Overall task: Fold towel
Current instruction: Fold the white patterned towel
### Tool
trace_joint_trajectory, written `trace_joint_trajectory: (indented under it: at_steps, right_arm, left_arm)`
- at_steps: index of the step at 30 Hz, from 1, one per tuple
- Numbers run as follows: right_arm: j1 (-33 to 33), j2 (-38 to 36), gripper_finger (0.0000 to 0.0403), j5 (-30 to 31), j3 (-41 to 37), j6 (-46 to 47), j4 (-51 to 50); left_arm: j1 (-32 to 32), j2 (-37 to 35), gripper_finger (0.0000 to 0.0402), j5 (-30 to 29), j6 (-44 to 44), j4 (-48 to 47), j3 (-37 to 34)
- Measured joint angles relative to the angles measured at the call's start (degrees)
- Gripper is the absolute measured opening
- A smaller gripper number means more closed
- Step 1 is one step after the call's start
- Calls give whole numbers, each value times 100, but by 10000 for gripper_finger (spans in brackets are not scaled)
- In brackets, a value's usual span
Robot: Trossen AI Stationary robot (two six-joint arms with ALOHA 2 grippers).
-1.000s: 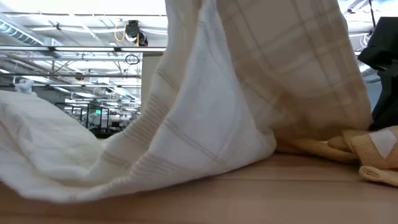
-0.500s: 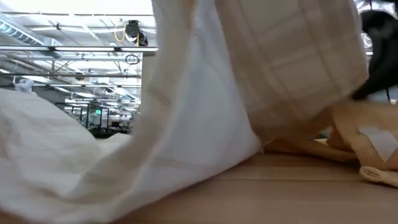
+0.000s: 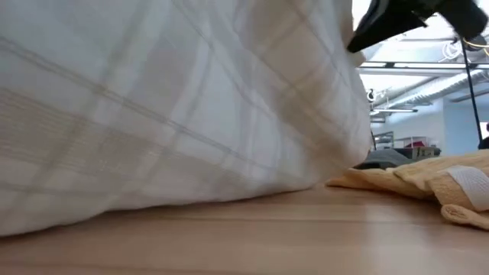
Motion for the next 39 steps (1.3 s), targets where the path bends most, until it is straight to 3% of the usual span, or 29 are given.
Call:
trace_joint_trajectory:
  at_steps: [8,12,18,26,30,32,35,39]
  right_arm:
    - [-692,0,0,-116,-1,-2105,1410]
    - [-1082,0,0,-659,-2,-3278,2502]
    - [-1663,0,0,-1627,-2,-4457,3787]
    - [-2316,0,0,-2527,-2,-5254,4477]
    - [-2586,0,0,-2922,-2,-5511,4768]
    - [-2741,0,2,-3411,-2,-5511,4845]
    - [-2928,0,26,-3940,-2,-5366,4887]
    - [-3047,1,87,-3805,-2,-5190,4858]
  left_arm:
    - [-109,0,13,-250,-1429,-802,0]
    - [-147,0,14,15,-2302,-1352,0]
    - [-312,0,14,-162,-3141,-2481,0]
    - [-381,0,14,-182,-4924,-4671,0]
    - [-458,0,14,-138,-5832,-5499,0]
    - [-461,0,14,-10,-6046,-5598,0]
    - [-481,0,21,63,-6122,-5586,0]
    - [-492,0,60,88,-6253,-5700,0]
